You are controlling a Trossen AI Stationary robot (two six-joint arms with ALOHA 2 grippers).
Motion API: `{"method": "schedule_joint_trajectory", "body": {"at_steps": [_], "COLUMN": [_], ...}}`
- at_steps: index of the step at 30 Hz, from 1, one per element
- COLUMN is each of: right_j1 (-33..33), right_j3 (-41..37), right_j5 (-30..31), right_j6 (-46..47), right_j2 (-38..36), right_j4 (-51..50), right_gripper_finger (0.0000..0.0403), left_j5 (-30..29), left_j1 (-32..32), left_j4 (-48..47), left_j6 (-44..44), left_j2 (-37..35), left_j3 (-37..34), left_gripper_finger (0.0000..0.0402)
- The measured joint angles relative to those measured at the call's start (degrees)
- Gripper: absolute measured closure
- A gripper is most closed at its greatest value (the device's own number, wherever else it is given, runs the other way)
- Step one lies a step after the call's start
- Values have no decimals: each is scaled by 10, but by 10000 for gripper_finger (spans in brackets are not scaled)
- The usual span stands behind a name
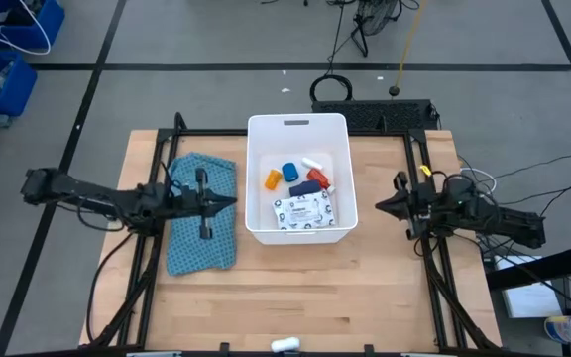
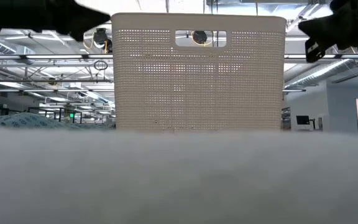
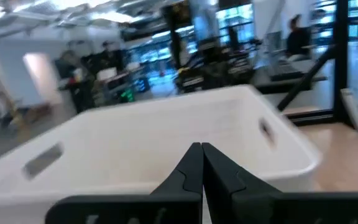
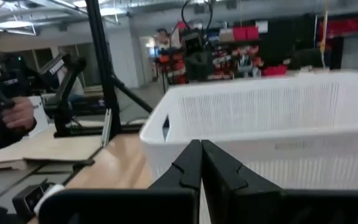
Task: Pick & place medical supplies in basket/bin
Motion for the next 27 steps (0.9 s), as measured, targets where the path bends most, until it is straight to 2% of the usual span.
{"method": "schedule_joint_trajectory", "body": {"at_steps": [4, 8, 10, 12, 16, 20, 23, 27], "right_j1": [0, 0, 0, 0, 0, 0, 0, 0], "right_j3": [-17, -20, -20, -20, -20, -20, -20, -20], "right_j5": [1, 1, -1, -2, -5, -17, -17, -18], "right_j6": [4, 4, 4, 4, 1, 0, -10, -25], "right_j2": [2, 0, 0, 0, 0, 0, 0, 0], "right_j4": [6, 6, 10, 10, 10, 10, 10, 15], "right_gripper_finger": [403, 403, 403, 403, 403, 403, 403, 403], "left_j5": [-2, 14, 8, -22, -100, -191, -185, -165], "left_j1": [28, 32, 19, 0, -59, -124, -150, -146], "left_j4": [-7, -19, -63, -111, -195, -240, -246, -256], "left_j6": [-17, -4, 3, 8, 0, 7, 31, 42], "left_j2": [-23, -85, -131, -169, -221, -242, -243, -242], "left_j3": [-13, -10, -10, -10, -10, -11, -11, -11], "left_gripper_finger": [401, 401, 401, 401, 401, 401, 401, 401]}}
